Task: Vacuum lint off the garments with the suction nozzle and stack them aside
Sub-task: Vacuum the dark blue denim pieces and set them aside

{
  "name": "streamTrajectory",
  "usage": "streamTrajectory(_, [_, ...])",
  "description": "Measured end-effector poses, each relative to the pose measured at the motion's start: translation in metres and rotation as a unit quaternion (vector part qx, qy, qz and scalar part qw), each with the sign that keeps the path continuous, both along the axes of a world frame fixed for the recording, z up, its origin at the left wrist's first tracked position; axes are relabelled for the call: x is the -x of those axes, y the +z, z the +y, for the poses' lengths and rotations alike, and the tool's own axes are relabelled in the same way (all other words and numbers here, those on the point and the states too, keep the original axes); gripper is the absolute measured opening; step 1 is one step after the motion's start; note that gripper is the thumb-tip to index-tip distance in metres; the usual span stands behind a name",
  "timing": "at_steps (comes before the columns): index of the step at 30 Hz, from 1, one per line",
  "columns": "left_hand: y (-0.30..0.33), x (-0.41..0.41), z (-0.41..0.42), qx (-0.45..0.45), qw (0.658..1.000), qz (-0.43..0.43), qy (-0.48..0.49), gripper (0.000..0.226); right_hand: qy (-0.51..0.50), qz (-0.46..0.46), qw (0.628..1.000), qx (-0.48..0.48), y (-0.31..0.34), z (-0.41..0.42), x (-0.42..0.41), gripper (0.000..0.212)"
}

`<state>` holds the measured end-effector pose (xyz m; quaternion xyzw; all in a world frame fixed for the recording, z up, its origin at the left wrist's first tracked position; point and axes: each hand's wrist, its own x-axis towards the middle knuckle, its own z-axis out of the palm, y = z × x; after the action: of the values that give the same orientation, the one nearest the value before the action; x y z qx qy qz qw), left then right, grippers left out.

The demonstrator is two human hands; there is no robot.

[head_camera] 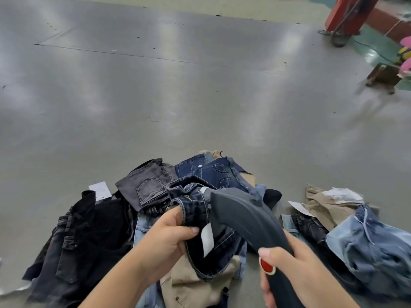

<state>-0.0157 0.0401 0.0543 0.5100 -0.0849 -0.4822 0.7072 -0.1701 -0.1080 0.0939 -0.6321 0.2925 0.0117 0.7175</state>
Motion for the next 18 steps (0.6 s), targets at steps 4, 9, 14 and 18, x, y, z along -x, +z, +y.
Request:
streamTrajectory(4, [0.001,-0.01,0.008,-0.005,0.998,-0.004,-0.062,0.038,-0.114,-0.025,0.993,0.035,0.0,-0.017,0.006,0.018])
streamTrajectory(9, [0.009,-0.037,0.018,-0.065,0.987,-0.03,-0.142,0.036,0.016,0.016,0.999,0.046,0.016,-0.034,0.02,0.019])
streamTrajectory(14, [0.006,-0.038,0.019,-0.116,0.969,-0.009,-0.218,0.045,0.12,0.032,0.98,0.158,0.009,-0.025,0.016,0.051])
streamTrajectory(18, [0.0,-0.033,0.013,-0.112,0.967,-0.004,-0.229,0.045,0.192,0.032,0.973,0.122,0.007,-0.014,0.006,0.046])
